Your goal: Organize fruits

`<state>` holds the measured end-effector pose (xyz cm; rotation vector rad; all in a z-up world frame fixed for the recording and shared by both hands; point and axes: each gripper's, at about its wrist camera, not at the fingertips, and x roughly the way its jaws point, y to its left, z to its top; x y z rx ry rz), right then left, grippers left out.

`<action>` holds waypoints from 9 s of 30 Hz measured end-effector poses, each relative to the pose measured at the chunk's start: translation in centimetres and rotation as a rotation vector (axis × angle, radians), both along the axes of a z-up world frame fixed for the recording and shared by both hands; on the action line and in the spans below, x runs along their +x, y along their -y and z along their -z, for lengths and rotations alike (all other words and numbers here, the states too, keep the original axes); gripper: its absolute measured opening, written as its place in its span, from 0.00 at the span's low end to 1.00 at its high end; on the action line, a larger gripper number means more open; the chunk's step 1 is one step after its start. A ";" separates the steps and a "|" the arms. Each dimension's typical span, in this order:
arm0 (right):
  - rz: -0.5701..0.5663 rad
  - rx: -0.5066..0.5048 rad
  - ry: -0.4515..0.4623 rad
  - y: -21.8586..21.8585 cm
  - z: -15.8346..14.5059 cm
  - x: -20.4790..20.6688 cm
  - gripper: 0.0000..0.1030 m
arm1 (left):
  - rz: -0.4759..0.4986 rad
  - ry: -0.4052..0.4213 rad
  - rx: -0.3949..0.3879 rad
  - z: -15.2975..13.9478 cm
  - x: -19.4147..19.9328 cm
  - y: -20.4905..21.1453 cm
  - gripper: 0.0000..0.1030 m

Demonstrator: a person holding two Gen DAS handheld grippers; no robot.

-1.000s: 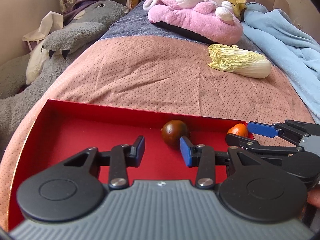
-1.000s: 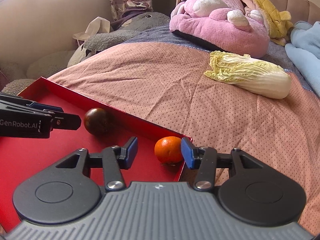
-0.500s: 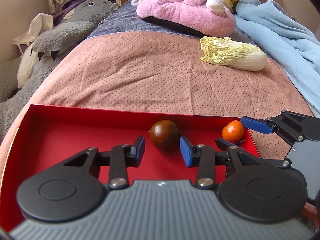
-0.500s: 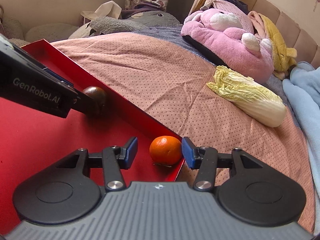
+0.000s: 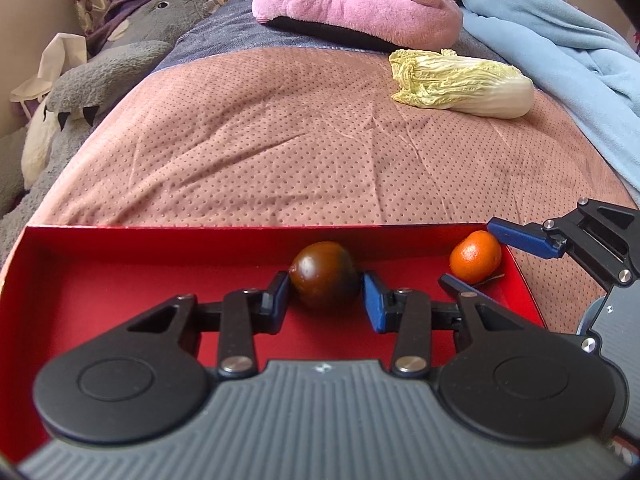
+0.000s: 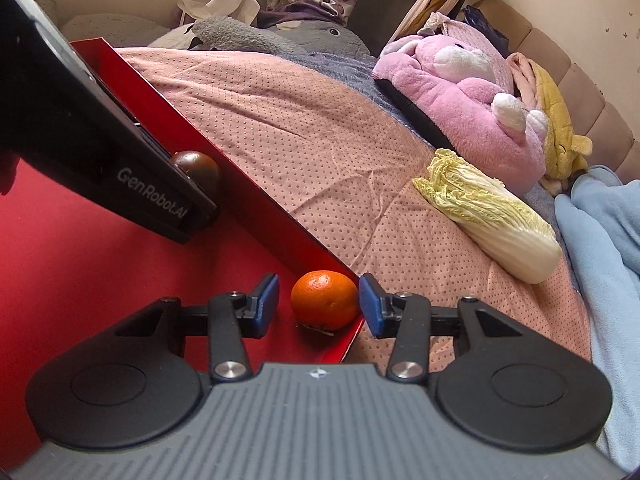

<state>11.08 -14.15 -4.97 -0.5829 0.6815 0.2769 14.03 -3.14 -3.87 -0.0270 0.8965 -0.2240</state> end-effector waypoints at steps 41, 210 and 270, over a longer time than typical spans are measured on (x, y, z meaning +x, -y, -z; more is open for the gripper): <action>0.144 0.576 -0.287 3.7 -4.8 -11.2 0.41 | -0.160 0.079 0.064 -2.2 -6.1 -2.1 0.37; 0.347 0.464 -0.245 17.4 -4.7 -23.8 0.82 | 0.281 0.143 0.010 -2.0 -19.5 14.9 0.48; 0.306 0.455 -0.303 16.2 -7.1 -27.9 0.88 | 0.175 0.127 0.124 -5.9 -26.2 10.8 0.82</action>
